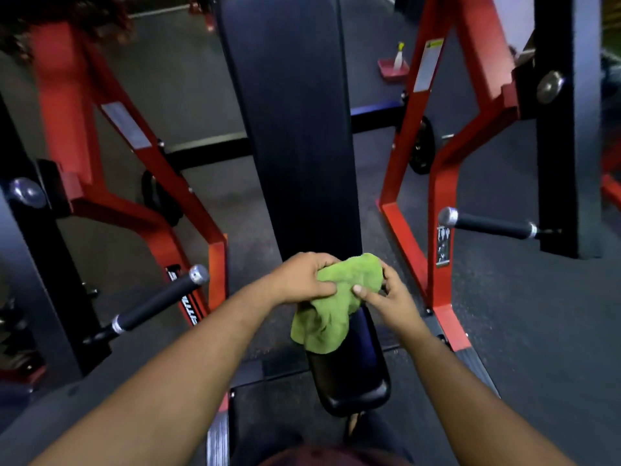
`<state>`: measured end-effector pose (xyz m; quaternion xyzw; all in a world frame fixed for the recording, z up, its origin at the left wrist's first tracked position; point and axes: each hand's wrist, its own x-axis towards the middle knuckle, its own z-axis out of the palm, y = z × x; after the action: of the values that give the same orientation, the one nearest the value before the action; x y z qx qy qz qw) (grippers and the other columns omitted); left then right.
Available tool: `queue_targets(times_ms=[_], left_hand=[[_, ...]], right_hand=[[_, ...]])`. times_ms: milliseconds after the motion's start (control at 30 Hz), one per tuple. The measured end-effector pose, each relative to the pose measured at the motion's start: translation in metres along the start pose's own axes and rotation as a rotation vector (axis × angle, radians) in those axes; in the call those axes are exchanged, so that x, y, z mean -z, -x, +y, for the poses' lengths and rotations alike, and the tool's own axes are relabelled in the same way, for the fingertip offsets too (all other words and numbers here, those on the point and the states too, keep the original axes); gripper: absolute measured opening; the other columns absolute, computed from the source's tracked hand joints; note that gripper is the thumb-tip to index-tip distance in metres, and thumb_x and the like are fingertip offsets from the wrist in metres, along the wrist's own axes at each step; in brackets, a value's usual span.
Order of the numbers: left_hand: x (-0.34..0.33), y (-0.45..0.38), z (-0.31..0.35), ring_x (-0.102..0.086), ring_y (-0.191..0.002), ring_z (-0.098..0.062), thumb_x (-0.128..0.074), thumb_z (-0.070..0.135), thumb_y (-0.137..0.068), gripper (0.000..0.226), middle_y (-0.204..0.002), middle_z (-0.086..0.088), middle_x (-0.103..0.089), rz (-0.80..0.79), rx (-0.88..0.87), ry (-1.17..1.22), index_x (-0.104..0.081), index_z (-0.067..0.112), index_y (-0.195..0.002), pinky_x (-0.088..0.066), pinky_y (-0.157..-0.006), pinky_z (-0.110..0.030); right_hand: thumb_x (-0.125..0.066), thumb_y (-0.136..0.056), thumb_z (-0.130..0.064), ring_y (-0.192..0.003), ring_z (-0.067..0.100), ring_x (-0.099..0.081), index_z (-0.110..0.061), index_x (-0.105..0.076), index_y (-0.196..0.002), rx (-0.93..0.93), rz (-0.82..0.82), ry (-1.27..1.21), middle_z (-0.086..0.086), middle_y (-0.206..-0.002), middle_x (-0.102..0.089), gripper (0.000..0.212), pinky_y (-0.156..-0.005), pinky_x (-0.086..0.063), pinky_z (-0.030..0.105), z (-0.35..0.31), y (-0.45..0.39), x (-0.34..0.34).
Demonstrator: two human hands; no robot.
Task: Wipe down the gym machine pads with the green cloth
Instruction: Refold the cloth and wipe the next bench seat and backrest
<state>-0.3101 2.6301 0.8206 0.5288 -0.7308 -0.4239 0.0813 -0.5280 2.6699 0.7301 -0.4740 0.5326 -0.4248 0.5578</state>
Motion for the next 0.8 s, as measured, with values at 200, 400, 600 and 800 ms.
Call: queue_targets(times_ms=[200, 400, 600, 800], left_hand=[[0.095, -0.030, -0.015, -0.069, -0.081, -0.006, -0.081, 0.034, -0.077, 0.028, -0.089, 0.011, -0.073, 0.080, -0.032, -0.166, -0.070, 0.029, -0.102, -0.057, -0.073, -0.032], [0.184, -0.056, -0.044, -0.064, -0.080, -0.013, -0.074, 0.057, -0.079, 0.033, -0.083, 0.010, -0.068, 0.093, -0.119, -0.579, -0.066, 0.029, -0.095, -0.054, -0.071, -0.035], [0.256, -0.069, -0.070, -0.064, -0.080, -0.006, -0.072, 0.044, -0.084, 0.017, -0.085, 0.015, -0.070, 0.244, -0.151, -0.352, -0.067, 0.035, -0.096, -0.055, -0.076, -0.038], [0.312, -0.100, -0.041, -0.060, -0.101, -0.021, -0.058, 0.055, -0.093, 0.026, -0.092, 0.009, -0.062, 0.459, -0.254, -0.588, -0.060, 0.030, -0.102, -0.045, -0.085, -0.039]], right_hand=[[-0.080, -0.087, -0.013, -0.087, 0.017, -0.070, -0.003, -0.066, -0.105, 0.104, 0.192, -0.080, 0.011, -0.096, -0.074, 0.025, -0.076, -0.057, 0.032, -0.051, -0.048, -0.034], [-0.077, -0.090, -0.018, -0.082, 0.008, -0.065, -0.018, -0.064, -0.096, 0.205, 0.397, -0.126, -0.009, -0.084, -0.070, 0.014, -0.076, -0.053, 0.027, -0.099, -0.099, -0.085], [-0.078, -0.090, -0.020, -0.077, -0.005, -0.062, -0.024, -0.056, -0.095, 0.311, 0.619, 0.057, -0.006, -0.090, -0.066, 0.023, -0.073, -0.049, 0.021, -0.146, -0.145, -0.121], [-0.077, -0.086, -0.046, -0.093, 0.024, -0.067, -0.020, -0.054, -0.107, 0.359, 0.750, 0.246, -0.004, -0.096, -0.069, 0.040, -0.081, -0.053, 0.041, -0.211, -0.216, -0.116]])
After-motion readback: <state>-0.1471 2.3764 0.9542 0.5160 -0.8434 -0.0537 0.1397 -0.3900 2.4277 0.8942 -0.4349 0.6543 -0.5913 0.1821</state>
